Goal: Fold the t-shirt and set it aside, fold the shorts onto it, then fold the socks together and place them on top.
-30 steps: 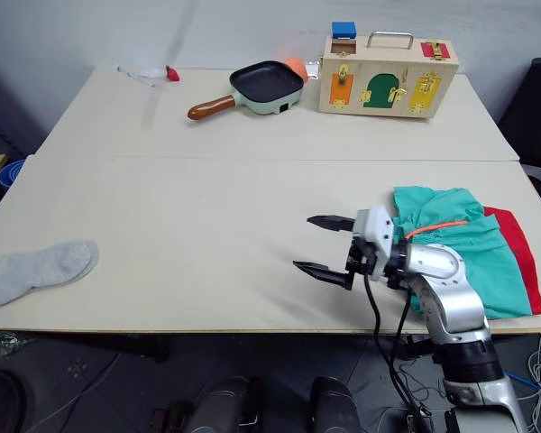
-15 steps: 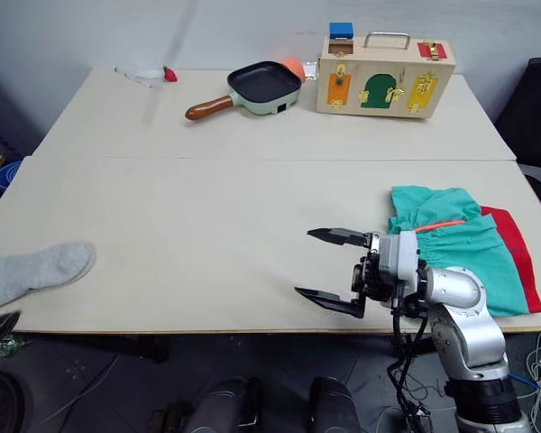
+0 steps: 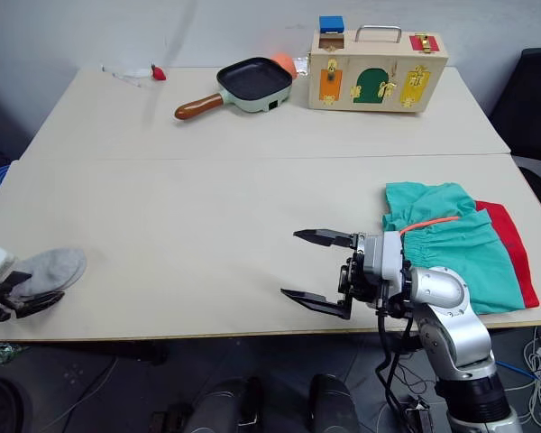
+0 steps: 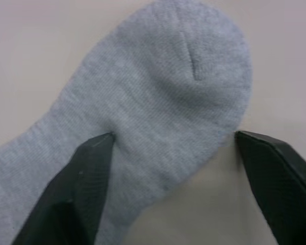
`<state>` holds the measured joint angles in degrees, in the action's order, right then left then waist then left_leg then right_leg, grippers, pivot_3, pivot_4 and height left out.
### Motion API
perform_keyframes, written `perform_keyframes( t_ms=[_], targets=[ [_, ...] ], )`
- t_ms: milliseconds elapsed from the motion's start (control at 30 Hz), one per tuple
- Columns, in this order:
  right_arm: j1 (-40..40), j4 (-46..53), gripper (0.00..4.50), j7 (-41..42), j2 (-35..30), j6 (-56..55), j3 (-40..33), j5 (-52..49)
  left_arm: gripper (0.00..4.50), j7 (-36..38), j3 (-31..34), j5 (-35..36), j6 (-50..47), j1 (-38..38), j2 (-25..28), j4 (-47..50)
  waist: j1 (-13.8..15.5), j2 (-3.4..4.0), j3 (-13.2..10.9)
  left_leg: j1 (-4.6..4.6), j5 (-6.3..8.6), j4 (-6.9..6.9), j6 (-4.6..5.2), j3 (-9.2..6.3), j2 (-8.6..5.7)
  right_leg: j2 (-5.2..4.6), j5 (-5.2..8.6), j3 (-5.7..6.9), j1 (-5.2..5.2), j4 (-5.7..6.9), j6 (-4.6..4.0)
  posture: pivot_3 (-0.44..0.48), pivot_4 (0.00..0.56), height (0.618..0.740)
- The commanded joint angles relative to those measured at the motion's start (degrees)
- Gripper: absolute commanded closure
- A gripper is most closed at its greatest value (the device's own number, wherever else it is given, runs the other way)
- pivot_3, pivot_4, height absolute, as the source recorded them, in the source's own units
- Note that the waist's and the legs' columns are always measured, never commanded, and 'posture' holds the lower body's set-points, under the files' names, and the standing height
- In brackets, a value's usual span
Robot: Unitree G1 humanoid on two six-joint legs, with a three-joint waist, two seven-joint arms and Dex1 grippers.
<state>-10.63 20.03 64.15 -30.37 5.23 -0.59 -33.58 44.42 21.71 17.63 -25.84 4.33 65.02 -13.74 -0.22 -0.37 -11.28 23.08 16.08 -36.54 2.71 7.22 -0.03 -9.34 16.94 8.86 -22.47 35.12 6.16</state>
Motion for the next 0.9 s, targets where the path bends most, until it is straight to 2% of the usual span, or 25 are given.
perform_keyframes(
  t_ms=[33,100,167,300,333,433,500,633,700,800,900],
  targets=[
    [0.3,0.8,0.00,-0.6,-0.8,-0.7,-1.6,-0.1,1.85,2.1,-3.1,-2.5,2.7,-5.1,-1.0,-7.1,0.1,0.03,0.0,-0.02,-0.07,0.00,-0.04,-0.01,0.00,-0.05,-0.01,-0.03,-0.02,0.10,-0.01,0.000,0.150,0.740],
    [1.1,1.0,0.00,-0.6,-1.3,-1.0,-2.1,0.1,2.52,4.9,-4.1,-1.2,3.2,-8.2,-2.2,-7.4,0.2,0.03,0.0,-0.02,-0.19,0.00,-0.08,-0.06,0.01,-0.11,-0.02,-0.18,-0.10,0.33,-0.03,0.000,0.150,0.740],
    [2.2,1.1,0.00,-0.1,-2.3,-1.5,-2.8,0.2,3.16,7.9,-4.9,0.8,0.7,-9.2,-3.0,-3.7,0.4,0.02,0.0,-0.02,-0.29,0.00,-0.12,-0.12,0.00,-0.12,-0.04,-0.30,-0.12,0.43,-0.06,0.000,0.150,0.740],
    [4.6,0.8,0.00,1.3,-4.6,-2.5,-4.7,0.3,4.39,8.8,-7.6,5.2,-8.2,-11.4,-5.8,10.3,1.3,0.02,0.0,0.01,-0.33,-0.01,0.00,-0.12,-0.16,-0.25,-0.07,-0.41,-0.09,0.41,-0.09,0.000,0.150,0.740],
    [5.2,0.6,0.00,1.7,-5.3,-2.8,-5.3,0.5,4.48,8.4,-9.5,6.9,-11.6,-12.7,-7.2,15.4,1.3,0.00,0.0,0.02,-0.32,-0.02,0.03,-0.11,-0.17,-0.25,-0.11,-0.46,-0.08,0.39,-0.06,0.000,0.150,0.740],
    [6.5,-0.2,0.00,2.1,-6.6,-3.3,-6.8,0.7,4.48,4.8,-16.4,9.9,-19.2,-17.5,-13.6,27.3,1.7,-0.01,0.0,0.13,-0.32,-0.07,0.11,-0.11,-0.20,-0.18,-0.19,-0.47,-0.03,0.41,0.03,0.000,0.150,0.740],
    [6.7,-0.4,0.00,2.0,-6.9,-3.5,-7.0,0.9,4.48,3.1,-19.0,9.9,-21.9,-19.7,-16.3,30.2,1.7,-0.04,0.0,0.15,-0.30,-0.20,0.18,-0.11,-0.21,-0.12,-0.21,-0.46,0.03,0.42,0.07,0.000,0.150,0.740],
    [6.8,-1.0,0.00,0.9,-6.6,-3.8,-6.7,1.9,4.48,-4.7,-28.7,4.6,-21.7,-27.6,-28.6,27.9,1.5,-0.07,0.0,0.18,-0.43,-0.54,0.47,-0.05,-0.14,0.33,-0.22,-0.45,0.04,0.46,0.08,0.000,0.150,0.740],
    [7.1,-0.8,0.00,0.3,-6.3,-3.7,-6.4,2.2,4.48,-7.5,-30.3,4.4,-22.2,-29.3,-34.3,26.6,1.6,-0.07,0.0,0.15,-0.46,-0.64,0.52,-0.03,-0.12,0.35,-0.22,-0.57,0.07,0.46,0.08,0.000,0.150,0.740],
    [7.6,-0.5,0.00,-0.3,-6.4,-3.6,-6.4,2.5,4.48,-11.0,-31.1,3.9,-24.1,-30.7,-39.8,25.5,1.6,-0.12,0.0,0.14,-0.46,-0.69,0.51,-0.02,-0.09,0.32,-0.23,-0.71,0.05,0.47,0.07,0.000,0.150,0.740],
    [7.3,-0.8,0.00,-0.9,-6.7,-3.4,-6.9,2.6,3.70,-10.3,-30.9,6.2,-26.6,-30.2,-41.5,27.7,1.6,-0.13,-0.1,0.14,-0.46,-0.68,0.52,-0.03,-0.06,0.06,-0.24,-0.70,0.03,0.47,0.06,0.000,0.150,0.740]
  ],
)
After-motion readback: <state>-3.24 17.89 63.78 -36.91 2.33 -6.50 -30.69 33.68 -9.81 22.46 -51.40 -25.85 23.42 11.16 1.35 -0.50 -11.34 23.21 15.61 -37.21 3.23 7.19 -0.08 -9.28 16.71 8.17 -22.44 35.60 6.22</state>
